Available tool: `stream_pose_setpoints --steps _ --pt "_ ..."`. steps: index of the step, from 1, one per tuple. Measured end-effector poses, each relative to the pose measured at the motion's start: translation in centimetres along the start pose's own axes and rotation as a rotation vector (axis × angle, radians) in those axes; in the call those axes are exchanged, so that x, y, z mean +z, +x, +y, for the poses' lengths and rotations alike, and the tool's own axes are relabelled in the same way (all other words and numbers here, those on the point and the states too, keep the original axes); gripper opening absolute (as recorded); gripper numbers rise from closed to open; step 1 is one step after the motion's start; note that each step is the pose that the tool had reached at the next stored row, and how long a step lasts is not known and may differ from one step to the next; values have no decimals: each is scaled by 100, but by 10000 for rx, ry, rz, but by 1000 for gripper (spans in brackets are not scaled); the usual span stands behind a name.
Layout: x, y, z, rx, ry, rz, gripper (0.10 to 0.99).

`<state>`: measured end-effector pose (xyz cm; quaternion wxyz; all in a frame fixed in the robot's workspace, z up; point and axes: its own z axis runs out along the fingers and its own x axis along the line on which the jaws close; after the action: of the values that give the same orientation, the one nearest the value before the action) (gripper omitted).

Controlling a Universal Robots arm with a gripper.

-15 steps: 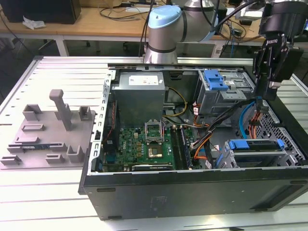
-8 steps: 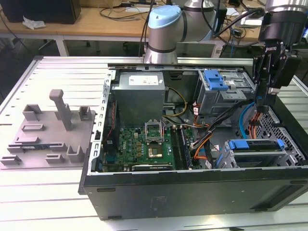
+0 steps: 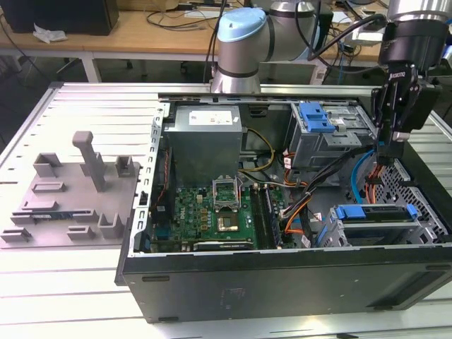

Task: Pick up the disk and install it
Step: 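Insert the first disk wire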

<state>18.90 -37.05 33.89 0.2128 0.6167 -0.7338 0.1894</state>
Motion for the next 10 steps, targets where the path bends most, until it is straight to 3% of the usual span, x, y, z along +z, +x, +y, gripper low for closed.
stream_pose_setpoints --steps 2,4,10 --pt "6 -4 0 6 11 74 416" --pt "28 -19 12 26 44 298 416" --pt "40 -49 25 57 71 533 416"
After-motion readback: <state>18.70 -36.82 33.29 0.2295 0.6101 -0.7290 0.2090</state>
